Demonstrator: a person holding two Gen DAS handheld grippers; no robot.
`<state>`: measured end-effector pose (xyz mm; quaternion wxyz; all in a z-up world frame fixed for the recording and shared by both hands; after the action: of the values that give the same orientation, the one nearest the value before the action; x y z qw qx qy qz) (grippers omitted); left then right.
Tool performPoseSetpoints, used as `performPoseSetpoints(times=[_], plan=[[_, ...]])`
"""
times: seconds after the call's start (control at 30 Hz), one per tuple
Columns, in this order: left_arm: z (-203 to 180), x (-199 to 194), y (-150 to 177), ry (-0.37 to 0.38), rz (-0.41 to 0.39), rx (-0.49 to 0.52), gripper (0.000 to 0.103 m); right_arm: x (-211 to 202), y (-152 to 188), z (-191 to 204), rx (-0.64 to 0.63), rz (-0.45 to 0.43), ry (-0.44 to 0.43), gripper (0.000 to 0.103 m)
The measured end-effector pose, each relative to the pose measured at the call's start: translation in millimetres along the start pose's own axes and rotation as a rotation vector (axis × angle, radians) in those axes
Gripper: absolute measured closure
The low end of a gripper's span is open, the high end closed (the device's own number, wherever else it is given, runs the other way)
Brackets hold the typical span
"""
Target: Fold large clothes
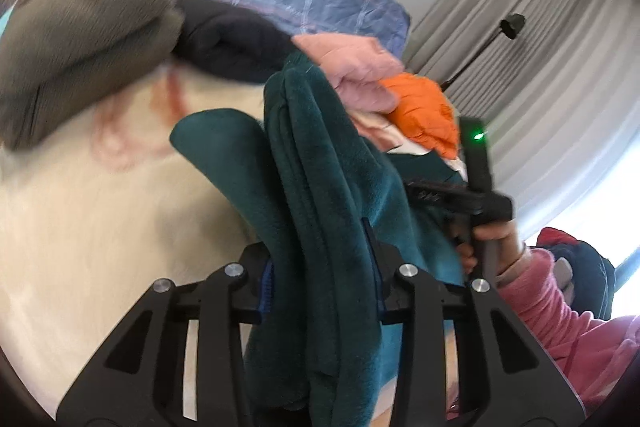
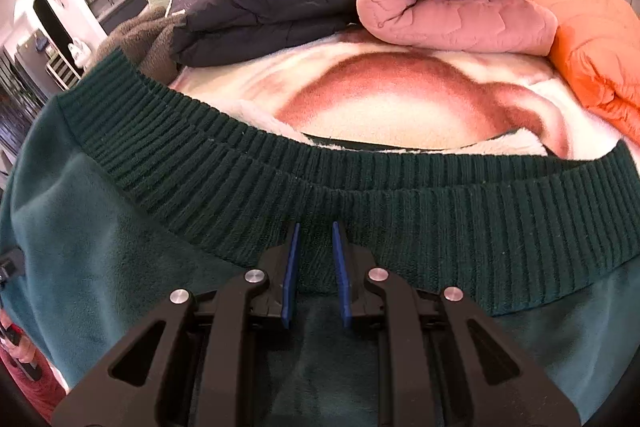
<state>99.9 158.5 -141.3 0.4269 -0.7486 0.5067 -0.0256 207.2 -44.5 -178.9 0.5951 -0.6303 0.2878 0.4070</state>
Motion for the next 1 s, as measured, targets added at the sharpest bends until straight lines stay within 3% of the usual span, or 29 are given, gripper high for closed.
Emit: performPoseSetpoints(times=[0.17,0.3,0.4,0.47,0.57,0.7,0.87,1.0], plan=[[-41.3,4.6,-20.9,0.014,0.016,0.105,0.068,-6.8,0.4,-8.5,0.065,-0.010,-0.096,0.085],[-56.4,6.7,-26.6,-0.039,0.039,0.157,0.068,-40.8,5.3,-22.7,0.127,-0.041,-0.145,0.082],[-56.8,7.6,-26.7,-0.054,0.043,0.138,0.069,-76.9,30.9,-16.9,0.030,-0.057,-0.198,0.082],[-57.9,7.7,-26.9,-0.058,0.043,0.131,0.069,-83.2,59.0,-10.4,-0.046,-0.014,-0.206,0.082],[-69.9,11.3,-27.4,-0.023,0.050,0.149,0.069,-74.1,78.1,-6.5,-0.083,0.005,-0.214,0.086],[-106.7,39.1,-30.1,-0.003,0.114,0.263,0.069,-45.8,65.0,-6.0,0.005,0.047,-0.296,0.102],[-136.7,85.5,-30.5,-0.067,0.227,0.334,0.069,-45.5,62.0,6.1,-0.022,-0.067,-0.238,0.102],[-161.1,100.9,-36.8,-0.082,0.247,0.339,0.069,-69.2,72.9,-9.5,0.014,-0.157,-0.302,0.098]])
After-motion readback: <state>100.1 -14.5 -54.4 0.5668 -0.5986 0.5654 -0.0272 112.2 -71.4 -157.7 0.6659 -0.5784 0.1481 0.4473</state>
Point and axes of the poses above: each gripper's, at about its wrist camera, not at the fingertips, and x roughly the way its jaws point, z to its left, y to its underside, the point moved 8 cm from there along x, roughly the way its jaws point, and after that the axes turned 14 degrees about y, right-handed, at the moved point
